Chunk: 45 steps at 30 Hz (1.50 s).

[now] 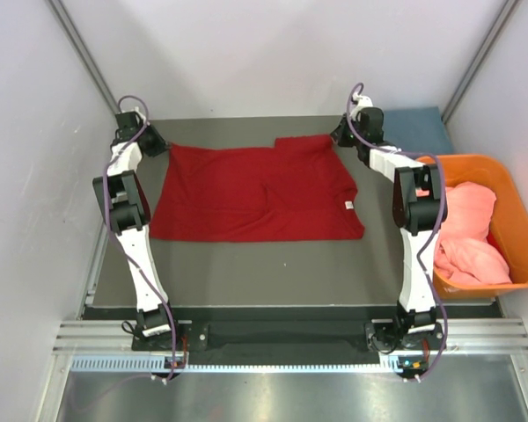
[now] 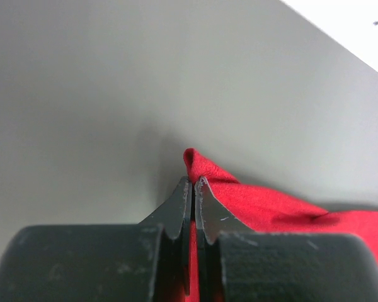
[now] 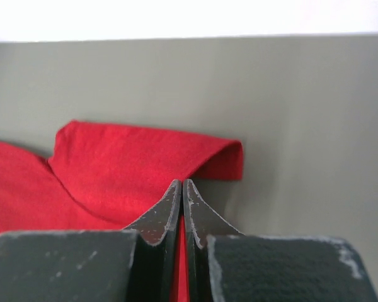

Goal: Fold and stack the t-shirts
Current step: Fold the tshirt

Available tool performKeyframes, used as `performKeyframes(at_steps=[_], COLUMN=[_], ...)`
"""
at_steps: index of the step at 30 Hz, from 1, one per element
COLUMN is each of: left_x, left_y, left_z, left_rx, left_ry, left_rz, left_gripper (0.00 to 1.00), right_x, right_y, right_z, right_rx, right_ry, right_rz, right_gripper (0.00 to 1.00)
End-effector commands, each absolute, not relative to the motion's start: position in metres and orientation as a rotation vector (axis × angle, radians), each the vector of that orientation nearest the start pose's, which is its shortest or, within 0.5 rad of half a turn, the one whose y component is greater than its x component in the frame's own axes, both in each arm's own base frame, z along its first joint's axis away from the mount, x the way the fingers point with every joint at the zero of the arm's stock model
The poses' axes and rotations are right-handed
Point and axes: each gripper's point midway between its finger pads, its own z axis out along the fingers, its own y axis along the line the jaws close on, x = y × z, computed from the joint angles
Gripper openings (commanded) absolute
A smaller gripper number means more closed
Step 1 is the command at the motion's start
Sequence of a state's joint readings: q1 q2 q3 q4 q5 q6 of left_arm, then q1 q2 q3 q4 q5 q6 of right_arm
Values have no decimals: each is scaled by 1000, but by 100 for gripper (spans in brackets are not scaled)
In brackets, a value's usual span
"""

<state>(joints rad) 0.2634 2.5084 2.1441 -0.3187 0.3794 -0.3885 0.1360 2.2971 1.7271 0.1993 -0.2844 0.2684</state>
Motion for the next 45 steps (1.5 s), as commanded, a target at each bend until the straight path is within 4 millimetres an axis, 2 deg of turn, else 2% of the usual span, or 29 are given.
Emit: performKeyframes(at_steps=[1, 3, 4, 7, 9, 10, 12, 13, 14, 15, 17, 19, 20, 22, 27, 33, 41, 45], left_x=[638, 632, 629, 621, 617, 617, 616, 616, 615, 615, 615, 615, 615, 616, 616, 618, 620, 621], left_y=[102, 100, 100, 98, 94, 92, 89, 88, 88, 88, 88, 87, 87, 86, 86, 87, 87, 86], left_z=[108, 100, 104, 99, 94, 93, 91, 90, 89, 88, 86, 84, 84, 82, 79, 84, 85, 89], left_rx=[-456, -464, -464, -475, -479, -473, -469, -467, -467, -467, -465, -468, -466, -469, -466, -460, -462, -464], left_ry=[2092, 2110, 2107, 2124, 2137, 2137, 2144, 2146, 2148, 2150, 2152, 2156, 2153, 2155, 2156, 2146, 2140, 2129], left_rz=[-461, -464, -460, -466, -479, -498, -514, -522, -524, -522, -525, -528, -532, -535, -537, -531, -532, -545], left_gripper=[0, 0, 0, 0, 0, 0, 0, 0, 0, 0, 0, 0, 0, 0, 0, 0, 0, 0], right_x=[628, 624, 618, 605, 602, 595, 595, 596, 597, 605, 612, 626, 632, 644, 663, 677, 672, 672], right_y=[136, 133, 132, 132, 131, 128, 124, 123, 121, 120, 117, 116, 113, 113, 116, 126, 137, 139], right_z=[158, 148, 135, 116, 116, 107, 113, 118, 118, 126, 126, 123, 120, 109, 88, 80, 61, 62], right_rx=[-79, -56, -40, -39, -46, -49, -48, -42, -34, -26, 12, 65, 92, 133, 176, 206, 211, 195], right_ry=[1844, 1888, 1942, 2039, 2067, 2119, 2125, 2119, 2123, 2105, 2112, 2106, 2109, 2128, 2133, 2099, 2139, 2138], right_rz=[518, 506, 509, 515, 499, 485, 462, 455, 447, 448, 452, 454, 439, 439, 461, 540, 594, 605], right_gripper=[0, 0, 0, 0, 7, 9, 14, 16, 26, 31, 42, 46, 51, 54, 52, 49, 39, 32])
